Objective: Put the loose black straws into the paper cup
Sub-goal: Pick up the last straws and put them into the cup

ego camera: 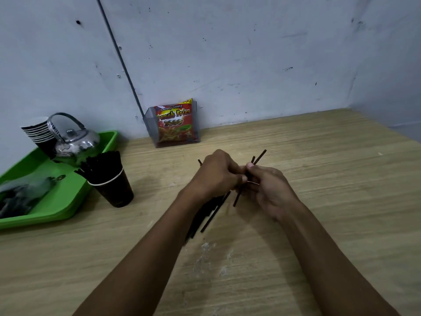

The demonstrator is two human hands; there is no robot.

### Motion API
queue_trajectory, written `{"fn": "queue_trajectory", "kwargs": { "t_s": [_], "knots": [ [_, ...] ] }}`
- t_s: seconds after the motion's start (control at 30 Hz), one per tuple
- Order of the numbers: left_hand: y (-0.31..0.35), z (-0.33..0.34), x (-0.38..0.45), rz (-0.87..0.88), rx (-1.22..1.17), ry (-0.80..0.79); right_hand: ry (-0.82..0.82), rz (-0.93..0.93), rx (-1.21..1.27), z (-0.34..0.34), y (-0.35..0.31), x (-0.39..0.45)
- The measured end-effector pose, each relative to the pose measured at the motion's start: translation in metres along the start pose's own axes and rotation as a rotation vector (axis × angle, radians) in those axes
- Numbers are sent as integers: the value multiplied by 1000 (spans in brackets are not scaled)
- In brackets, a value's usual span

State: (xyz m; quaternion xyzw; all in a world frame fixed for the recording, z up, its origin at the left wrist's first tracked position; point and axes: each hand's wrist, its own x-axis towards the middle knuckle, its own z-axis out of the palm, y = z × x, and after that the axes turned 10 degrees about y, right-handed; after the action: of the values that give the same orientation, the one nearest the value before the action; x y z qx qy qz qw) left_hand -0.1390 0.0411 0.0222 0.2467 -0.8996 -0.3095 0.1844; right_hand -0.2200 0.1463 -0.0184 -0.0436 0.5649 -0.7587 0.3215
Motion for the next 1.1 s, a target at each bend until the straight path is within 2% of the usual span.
{"fn": "queue_trajectory", "kwargs": {
  "t_s": [0.07,0.13,0.2,0.3,0.5,0.67,0.77,0.87,0.93,1.03,1.1],
  "knots": [
    [-11,1,13,-126,3,141,50,20,77,-7,-2,7],
    [-23,-3,26,-332,175,331,102,30,149,-13,-4,14],
    [-32,-4,35,-456,332,266,135,44,196,-18,-5,19],
    [-33,8,46,-483,399,59,127,55,195,-22,-5,23],
    [-9,33,70,-511,327,63,72,108,247,-27,-6,27],
    [-4,34,80,-477,358,-7,53,156,320,-31,-6,31],
    [2,22,85,-403,212,-6,44,165,324,-33,-6,36],
    [19,9,80,-254,64,46,20,175,271,-34,-6,40],
    [32,9,71,-168,-4,-32,-26,198,259,-32,-8,38],
    [48,24,58,-101,108,-225,-116,227,319,-27,-11,32],
    [53,36,54,-85,209,-229,-135,232,358,-24,-11,28]
  ]
}}
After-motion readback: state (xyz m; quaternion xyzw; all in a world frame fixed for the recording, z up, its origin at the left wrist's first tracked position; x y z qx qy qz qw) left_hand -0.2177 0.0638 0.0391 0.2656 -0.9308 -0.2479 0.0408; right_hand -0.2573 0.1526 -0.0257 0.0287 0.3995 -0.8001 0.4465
